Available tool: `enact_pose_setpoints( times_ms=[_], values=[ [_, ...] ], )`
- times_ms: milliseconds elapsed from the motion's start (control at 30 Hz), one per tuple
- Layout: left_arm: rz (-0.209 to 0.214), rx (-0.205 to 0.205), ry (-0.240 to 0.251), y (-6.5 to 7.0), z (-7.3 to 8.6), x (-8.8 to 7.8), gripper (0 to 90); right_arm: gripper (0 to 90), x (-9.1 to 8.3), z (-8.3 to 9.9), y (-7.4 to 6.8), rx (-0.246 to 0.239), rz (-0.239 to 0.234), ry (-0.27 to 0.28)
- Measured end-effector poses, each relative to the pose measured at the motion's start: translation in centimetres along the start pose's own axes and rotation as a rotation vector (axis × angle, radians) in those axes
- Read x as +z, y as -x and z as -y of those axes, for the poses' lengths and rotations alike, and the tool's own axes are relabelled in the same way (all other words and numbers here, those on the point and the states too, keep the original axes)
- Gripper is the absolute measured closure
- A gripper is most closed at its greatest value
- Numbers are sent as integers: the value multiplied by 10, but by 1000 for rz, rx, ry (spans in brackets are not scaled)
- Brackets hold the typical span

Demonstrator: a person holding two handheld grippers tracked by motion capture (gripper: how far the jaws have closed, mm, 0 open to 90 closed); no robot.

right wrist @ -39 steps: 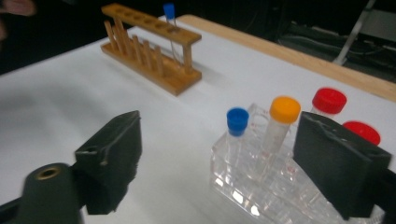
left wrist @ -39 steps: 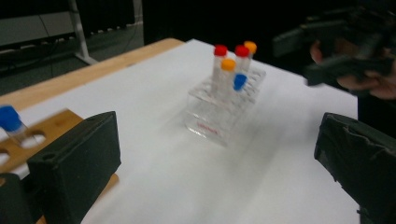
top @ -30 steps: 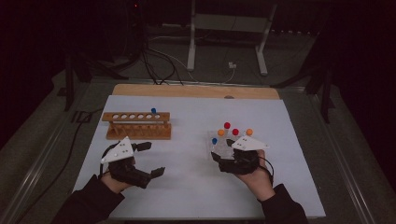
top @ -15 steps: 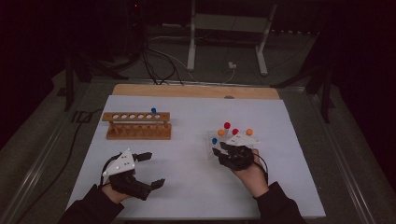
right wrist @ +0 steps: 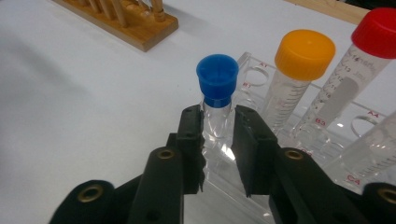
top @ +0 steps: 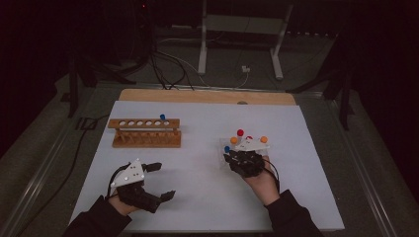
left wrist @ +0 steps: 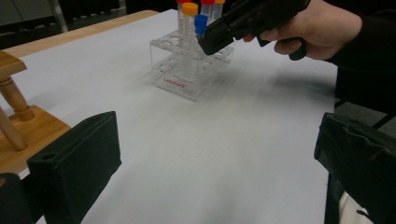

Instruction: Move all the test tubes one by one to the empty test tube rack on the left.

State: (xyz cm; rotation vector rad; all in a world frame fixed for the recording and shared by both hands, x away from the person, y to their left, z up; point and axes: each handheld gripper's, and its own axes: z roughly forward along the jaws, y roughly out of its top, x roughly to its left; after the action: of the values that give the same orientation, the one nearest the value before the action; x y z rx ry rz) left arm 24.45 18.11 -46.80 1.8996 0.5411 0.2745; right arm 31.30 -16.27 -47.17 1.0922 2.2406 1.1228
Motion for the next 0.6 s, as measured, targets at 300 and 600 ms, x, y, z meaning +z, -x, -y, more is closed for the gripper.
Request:
enact_pose_setpoints(
  times_ms=[300,600],
  values=[
    [2,-11,7,-1,-1,-1,12,763,3,-2,-2,-18,13,-1],
    [10,-15,1,-2,0,0,12,771,-3,-4,-3,-23,24,26]
  ],
)
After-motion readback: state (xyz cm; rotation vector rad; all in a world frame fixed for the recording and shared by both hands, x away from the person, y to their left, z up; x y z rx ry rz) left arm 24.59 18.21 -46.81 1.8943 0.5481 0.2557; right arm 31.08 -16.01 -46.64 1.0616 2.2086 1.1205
